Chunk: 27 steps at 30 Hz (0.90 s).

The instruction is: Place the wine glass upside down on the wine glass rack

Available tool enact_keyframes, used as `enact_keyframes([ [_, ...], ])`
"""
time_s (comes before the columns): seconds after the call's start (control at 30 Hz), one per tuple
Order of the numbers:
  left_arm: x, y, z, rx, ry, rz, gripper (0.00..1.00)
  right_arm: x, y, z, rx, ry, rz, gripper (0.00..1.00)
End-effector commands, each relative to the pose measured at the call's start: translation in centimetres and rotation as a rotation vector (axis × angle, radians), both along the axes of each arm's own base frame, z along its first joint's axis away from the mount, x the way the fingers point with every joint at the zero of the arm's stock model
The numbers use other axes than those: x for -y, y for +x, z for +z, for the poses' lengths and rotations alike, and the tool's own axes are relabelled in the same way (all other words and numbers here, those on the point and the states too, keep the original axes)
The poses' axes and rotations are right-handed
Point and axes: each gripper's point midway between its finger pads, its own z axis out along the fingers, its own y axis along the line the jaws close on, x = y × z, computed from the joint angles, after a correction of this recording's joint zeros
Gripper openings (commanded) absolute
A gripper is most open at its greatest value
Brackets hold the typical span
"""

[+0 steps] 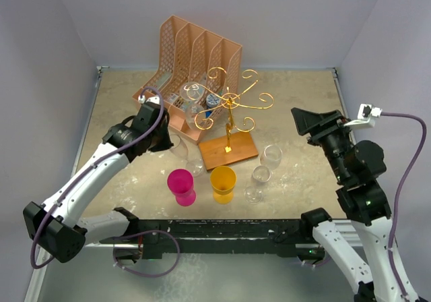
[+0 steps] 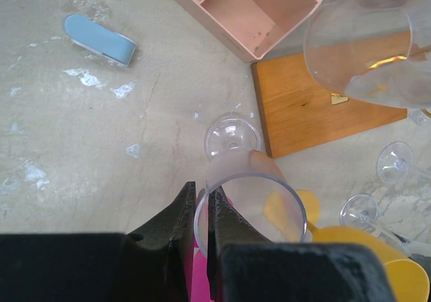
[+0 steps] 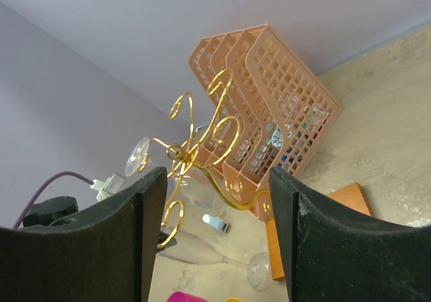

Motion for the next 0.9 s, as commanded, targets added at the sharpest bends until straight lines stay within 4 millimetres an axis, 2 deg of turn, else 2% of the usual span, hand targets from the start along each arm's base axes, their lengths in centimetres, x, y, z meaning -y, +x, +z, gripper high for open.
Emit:
enact_keyframes([
  [0.0, -1.5, -0.2, 2.5, 0.017, 0.021, 0.078, 0.00, -0.1, -0.9, 4.0, 0.060, 0.019, 0.021, 0.64],
  [0.17, -3.1, -0.5, 5.1, 0.080, 0.043, 0.126, 0.00, 0.3, -2.1, 7.3, 0.114, 0.016, 0.016, 0.64],
  [0.33, -4.6, -1.1, 9.1, 0.209, -0.001, 0.180, 0.00, -0.1, -3.4, 9.0, 0.169, 0.025, 0.060, 0.65],
  [0.5, -8.6, -1.8, 14.8, 0.434, -0.017, 0.333, 0.00, -1.6, -5.8, 11.0, 0.293, 0.085, 0.183, 0.65],
  [0.57, -9.6, -2.5, 17.7, 0.520, -0.062, 0.372, 0.00, -2.0, -5.7, 11.6, 0.287, 0.099, 0.201, 0.65],
  [0.67, -10.3, -3.1, 21.8, 0.631, -0.143, 0.397, 0.00, -2.3, -5.8, 12.2, 0.289, 0.074, 0.221, 0.67],
  [0.87, -10.1, -4.4, 29.0, 0.835, -0.331, 0.368, 0.00, -3.2, -7.1, 13.9, 0.389, 0.067, 0.295, 0.81],
])
